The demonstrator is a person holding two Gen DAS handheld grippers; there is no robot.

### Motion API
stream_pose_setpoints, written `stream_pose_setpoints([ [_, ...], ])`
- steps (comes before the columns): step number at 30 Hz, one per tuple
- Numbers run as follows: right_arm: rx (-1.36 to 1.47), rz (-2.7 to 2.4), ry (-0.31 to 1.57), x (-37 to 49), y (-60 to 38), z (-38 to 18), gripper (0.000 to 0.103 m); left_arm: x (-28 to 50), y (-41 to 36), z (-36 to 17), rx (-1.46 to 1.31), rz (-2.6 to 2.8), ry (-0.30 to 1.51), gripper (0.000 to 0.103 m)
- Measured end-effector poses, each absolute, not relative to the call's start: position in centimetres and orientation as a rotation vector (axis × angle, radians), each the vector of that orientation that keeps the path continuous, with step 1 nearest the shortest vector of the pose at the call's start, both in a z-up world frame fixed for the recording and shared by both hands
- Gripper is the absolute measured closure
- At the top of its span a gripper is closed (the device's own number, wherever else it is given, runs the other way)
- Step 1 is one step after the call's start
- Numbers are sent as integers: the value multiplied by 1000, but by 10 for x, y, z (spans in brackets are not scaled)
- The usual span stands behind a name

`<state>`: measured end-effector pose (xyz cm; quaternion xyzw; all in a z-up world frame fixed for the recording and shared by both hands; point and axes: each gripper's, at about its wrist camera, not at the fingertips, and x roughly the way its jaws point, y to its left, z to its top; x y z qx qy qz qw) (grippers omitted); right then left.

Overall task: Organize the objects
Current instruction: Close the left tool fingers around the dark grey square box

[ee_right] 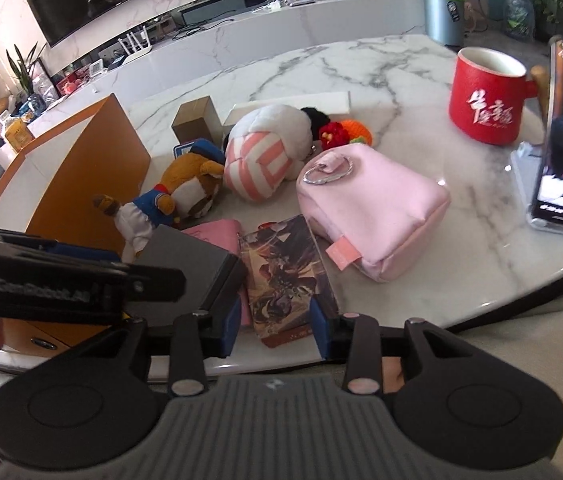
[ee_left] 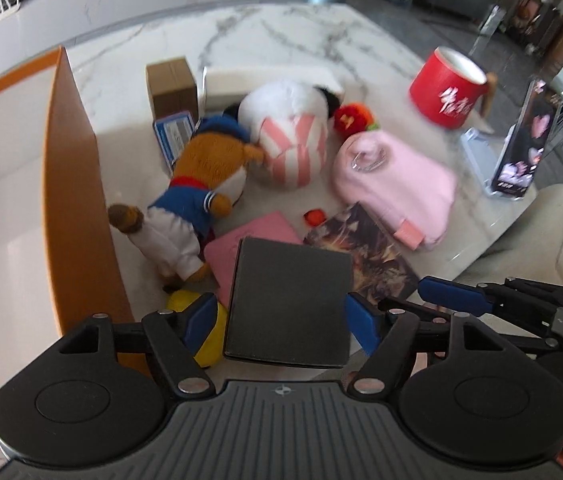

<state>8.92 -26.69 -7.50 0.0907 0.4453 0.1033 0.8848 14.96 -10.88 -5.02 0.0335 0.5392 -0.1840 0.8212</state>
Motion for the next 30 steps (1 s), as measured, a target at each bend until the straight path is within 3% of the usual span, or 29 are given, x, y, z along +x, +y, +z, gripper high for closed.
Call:
stream_pose_setpoints([
  [3,195,212,951,93,-270,-84,62,153,-109,-59,42,-399,1188,11],
  [7,202,197,954,94,-277,-89,60,156,-110,-67,-7,-404,1216,10],
  [18,240,208,956,91,-282,-93,58,141,-102,-52,-101,-353,1154,12],
  [30,236,236,939,85,-276,-86,58,131,-122,-57,66,-256,1105,11],
])
